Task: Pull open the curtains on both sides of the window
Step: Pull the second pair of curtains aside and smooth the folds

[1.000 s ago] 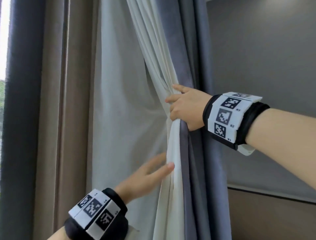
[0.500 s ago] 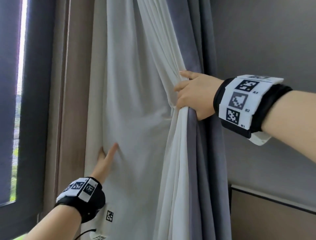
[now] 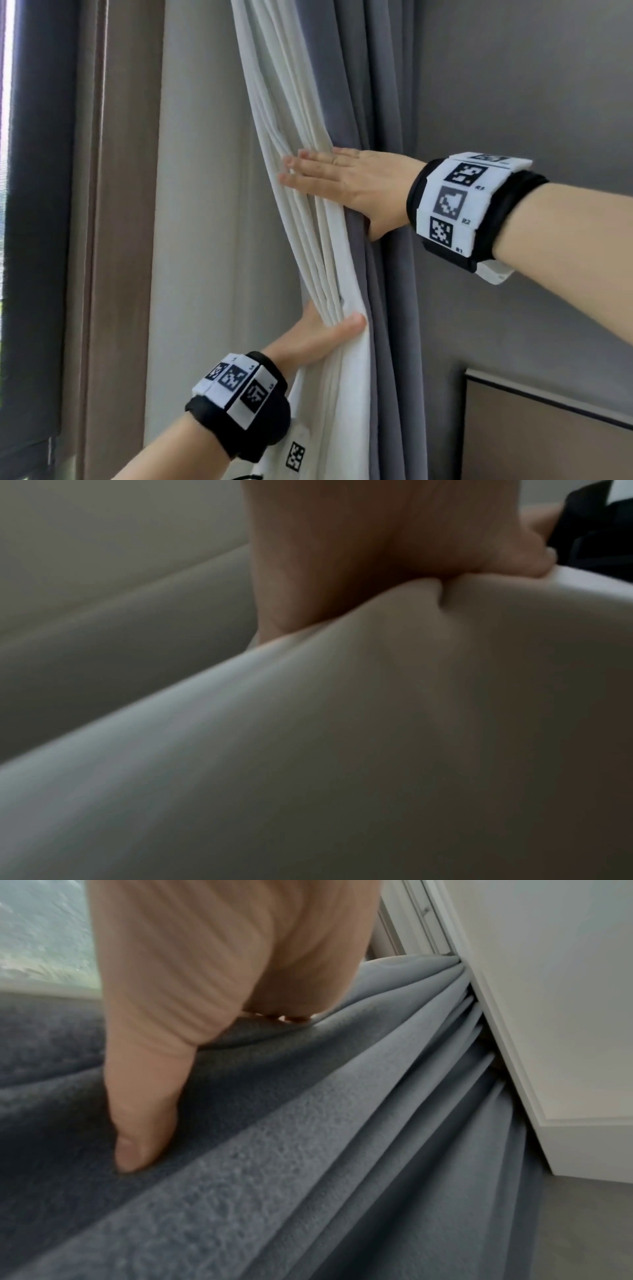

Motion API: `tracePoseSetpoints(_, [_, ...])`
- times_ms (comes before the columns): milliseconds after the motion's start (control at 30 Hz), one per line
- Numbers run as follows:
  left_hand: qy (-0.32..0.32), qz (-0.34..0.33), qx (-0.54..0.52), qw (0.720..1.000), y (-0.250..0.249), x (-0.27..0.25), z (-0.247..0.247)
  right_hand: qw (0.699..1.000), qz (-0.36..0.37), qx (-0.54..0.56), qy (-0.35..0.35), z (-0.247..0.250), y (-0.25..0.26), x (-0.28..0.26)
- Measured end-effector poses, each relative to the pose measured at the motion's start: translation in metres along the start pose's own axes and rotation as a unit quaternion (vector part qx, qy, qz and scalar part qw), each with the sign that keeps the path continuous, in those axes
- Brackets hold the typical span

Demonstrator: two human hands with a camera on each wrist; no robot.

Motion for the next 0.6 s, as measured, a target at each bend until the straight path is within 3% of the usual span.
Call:
tracePoseSetpoints(167, [-0.005, -0.029, -0.001, 1.000, 0.010, 0.032, -0.007, 0.991, 0.022, -0.129, -0.005, -0.015, 0.003, 0.012])
tracePoseSetpoints(267, [-0.024, -0.041, 0.008, 0.999, 0.019, 0.055, -0.007, 0.981, 0.043, -0.186, 0.032, -0.031, 0.001, 0.024])
tracePoseSetpoints(600, [-0.073, -0.040, 0.050, 0.995, 0.055, 0.121, -0.006, 0.956, 0.063, -0.266, 0.103, -0.093, -0.008, 0.052])
Point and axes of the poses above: each hand's wrist, its own x-axis towards the middle knuckle, its own z-axis out of the back of the hand, y = z × x, the point moved 4 cm from there along x, towards the middle knuckle, and after that the axes turned 12 degrees about -x, right-handed, at the moved point
